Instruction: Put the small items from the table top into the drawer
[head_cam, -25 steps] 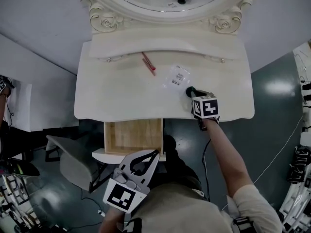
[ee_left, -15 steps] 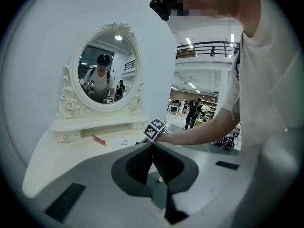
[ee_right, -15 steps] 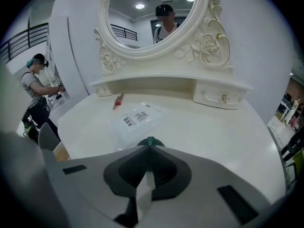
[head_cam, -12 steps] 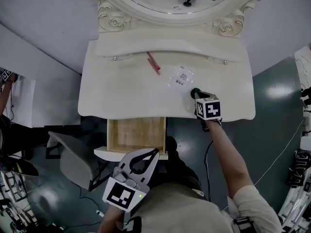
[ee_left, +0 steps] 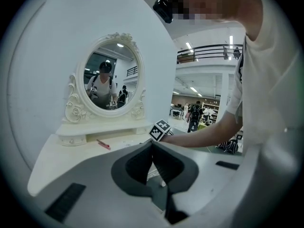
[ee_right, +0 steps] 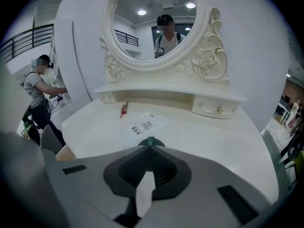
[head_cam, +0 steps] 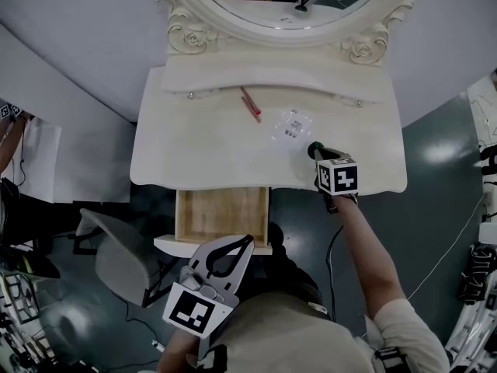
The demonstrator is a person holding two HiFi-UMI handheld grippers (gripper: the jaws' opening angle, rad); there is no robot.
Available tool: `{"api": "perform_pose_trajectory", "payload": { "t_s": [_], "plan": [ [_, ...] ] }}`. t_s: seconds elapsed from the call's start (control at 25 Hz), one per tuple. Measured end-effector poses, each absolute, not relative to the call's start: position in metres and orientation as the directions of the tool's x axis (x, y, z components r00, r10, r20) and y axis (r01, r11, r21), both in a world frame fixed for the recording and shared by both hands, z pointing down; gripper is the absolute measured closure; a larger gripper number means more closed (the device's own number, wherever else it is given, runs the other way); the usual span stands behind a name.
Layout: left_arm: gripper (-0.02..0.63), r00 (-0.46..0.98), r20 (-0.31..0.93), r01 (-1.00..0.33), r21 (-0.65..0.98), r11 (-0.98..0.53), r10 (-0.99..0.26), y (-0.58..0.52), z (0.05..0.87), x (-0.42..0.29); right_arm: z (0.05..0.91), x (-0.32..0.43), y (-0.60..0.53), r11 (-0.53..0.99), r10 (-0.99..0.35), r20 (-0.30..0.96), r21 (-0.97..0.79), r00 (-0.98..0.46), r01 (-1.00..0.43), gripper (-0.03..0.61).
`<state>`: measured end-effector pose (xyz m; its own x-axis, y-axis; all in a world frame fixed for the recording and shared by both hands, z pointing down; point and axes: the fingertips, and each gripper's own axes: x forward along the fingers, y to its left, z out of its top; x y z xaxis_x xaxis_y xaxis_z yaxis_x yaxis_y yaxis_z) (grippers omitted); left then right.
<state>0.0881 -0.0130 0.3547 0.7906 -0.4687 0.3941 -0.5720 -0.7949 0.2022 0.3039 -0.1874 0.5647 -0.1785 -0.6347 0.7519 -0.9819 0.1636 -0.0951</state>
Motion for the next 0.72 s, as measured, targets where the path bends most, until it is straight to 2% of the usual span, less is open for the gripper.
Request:
{"api": "perform_pose_trajectory", "payload": {
  "t_s": [0.72],
  "plan": [
    [0.555,0.807,0.326,-0.561,0.159,-0.813,-0.493,0.026,0.334,0.038,0.516,0.26,-0.152,0.18,-0.684,0.706,-0.08,-0.183,-0.98,0.549]
  ]
}}
